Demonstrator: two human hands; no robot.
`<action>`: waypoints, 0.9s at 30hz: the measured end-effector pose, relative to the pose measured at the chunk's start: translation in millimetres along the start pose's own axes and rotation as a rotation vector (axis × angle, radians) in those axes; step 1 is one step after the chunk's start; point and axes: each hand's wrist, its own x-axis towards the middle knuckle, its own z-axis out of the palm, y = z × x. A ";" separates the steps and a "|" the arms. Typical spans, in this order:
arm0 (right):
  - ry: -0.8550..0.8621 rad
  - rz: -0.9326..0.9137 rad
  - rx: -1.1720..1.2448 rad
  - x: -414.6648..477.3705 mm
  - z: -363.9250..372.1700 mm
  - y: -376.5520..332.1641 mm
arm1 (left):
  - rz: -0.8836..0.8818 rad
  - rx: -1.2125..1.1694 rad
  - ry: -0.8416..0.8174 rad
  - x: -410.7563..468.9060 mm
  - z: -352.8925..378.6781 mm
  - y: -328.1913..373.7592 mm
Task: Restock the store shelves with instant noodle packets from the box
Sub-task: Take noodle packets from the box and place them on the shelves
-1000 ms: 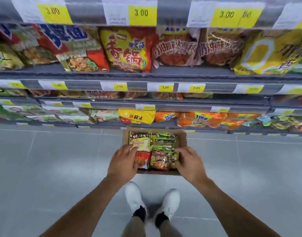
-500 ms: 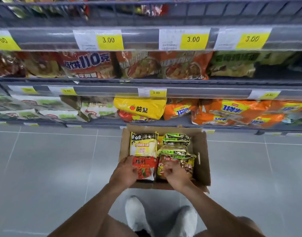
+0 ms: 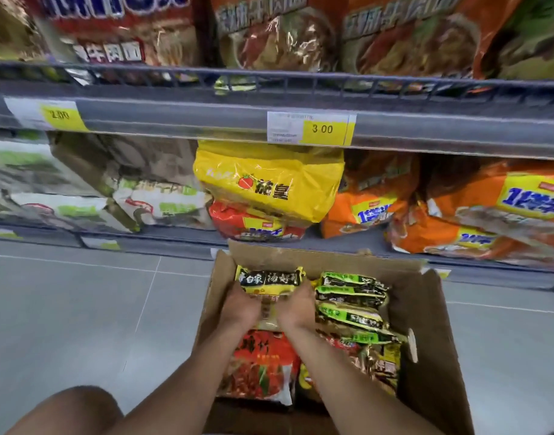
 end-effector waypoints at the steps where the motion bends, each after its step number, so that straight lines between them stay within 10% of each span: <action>1: 0.015 0.000 -0.005 4.0 6.9 -2.2 | -0.003 -0.011 0.002 4.3 4.5 -0.4; 27: -0.201 0.220 0.474 2.5 -15.8 2.0 | -0.210 -0.364 0.002 7.5 -2.8 7.3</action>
